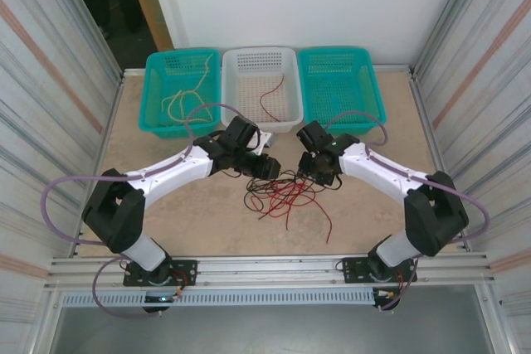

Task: Untangle the cables

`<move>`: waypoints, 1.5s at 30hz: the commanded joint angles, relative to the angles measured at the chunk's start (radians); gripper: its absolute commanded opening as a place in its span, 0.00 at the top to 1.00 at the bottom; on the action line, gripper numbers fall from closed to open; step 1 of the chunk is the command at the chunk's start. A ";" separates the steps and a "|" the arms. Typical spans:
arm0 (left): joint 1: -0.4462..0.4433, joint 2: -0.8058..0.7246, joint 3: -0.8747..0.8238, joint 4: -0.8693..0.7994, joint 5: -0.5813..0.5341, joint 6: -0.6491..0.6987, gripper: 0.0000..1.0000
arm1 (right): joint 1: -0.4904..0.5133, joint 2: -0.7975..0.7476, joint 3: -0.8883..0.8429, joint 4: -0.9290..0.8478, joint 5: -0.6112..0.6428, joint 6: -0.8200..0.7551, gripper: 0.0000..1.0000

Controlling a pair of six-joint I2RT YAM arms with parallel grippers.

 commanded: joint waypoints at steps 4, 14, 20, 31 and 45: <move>-0.007 -0.004 0.033 -0.026 0.016 0.031 0.63 | -0.006 0.037 -0.030 0.028 -0.028 0.025 0.72; -0.006 -0.004 0.035 -0.030 0.017 0.039 0.64 | 0.023 -0.015 -0.018 -0.022 0.013 0.010 0.96; -0.005 -0.013 0.121 -0.111 -0.005 0.153 0.62 | 0.114 -0.133 0.113 -0.143 0.149 -0.095 1.00; -0.006 -0.083 0.247 -0.005 0.090 0.274 0.43 | 0.217 -0.482 0.179 -0.012 0.176 -0.297 1.00; -0.006 -0.114 0.272 0.153 0.152 0.251 0.68 | 0.192 -0.582 0.227 0.099 0.059 -0.340 1.00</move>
